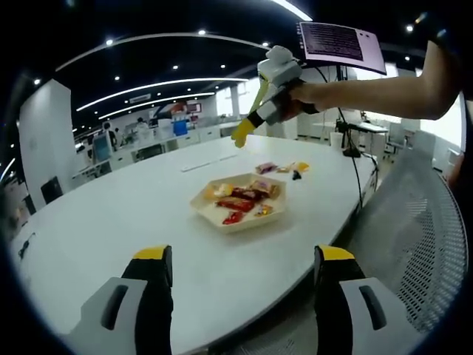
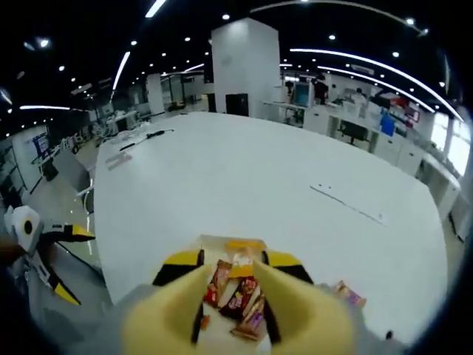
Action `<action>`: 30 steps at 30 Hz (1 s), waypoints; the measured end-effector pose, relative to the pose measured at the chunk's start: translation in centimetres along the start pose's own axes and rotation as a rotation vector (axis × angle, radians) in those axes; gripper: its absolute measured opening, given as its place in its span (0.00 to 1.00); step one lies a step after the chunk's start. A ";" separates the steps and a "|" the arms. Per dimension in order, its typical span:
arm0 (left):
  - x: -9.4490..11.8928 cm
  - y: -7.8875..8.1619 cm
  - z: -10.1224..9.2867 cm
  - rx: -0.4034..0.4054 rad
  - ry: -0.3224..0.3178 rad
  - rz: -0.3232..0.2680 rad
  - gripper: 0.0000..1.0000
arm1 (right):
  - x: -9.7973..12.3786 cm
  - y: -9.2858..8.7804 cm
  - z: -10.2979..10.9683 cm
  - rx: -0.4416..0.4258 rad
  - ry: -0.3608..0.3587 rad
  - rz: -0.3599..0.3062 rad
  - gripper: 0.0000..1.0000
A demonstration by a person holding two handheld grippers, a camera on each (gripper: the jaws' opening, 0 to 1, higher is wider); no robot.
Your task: Place the target food into the container with the food tongs after gripping and lifting it, then release it inside without dropping or visibly crushing the food.
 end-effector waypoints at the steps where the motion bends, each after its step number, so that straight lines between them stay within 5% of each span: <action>1: 0.0 0.0 0.0 0.000 0.000 -0.002 0.74 | 0.1 -0.1 -0.1 -0.006 0.000 0.003 0.30; 6: 0.0 0.3 0.0 0.001 0.003 -0.031 0.87 | 0.7 -0.7 -0.4 -0.013 -0.011 0.004 0.30; 13: -0.1 0.2 0.0 0.005 0.000 -0.021 0.89 | 2.8 -2.6 -2.1 -0.055 -0.043 0.014 0.31; 30: -0.1 0.0 0.0 0.009 -0.008 0.008 0.91 | 7.6 -11.8 -5.8 -0.163 -0.160 0.139 0.31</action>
Point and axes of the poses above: the point that each gripper's makers call its tool centre point, and the gripper's own axes: x roughly backward along the fingers, z roughly to its left, y roughly out of its top, the point moved 8 cm from there along x, roughly backward along the fingers, and after that the axes turned 14 degrees about x, right-handed, at the moved point
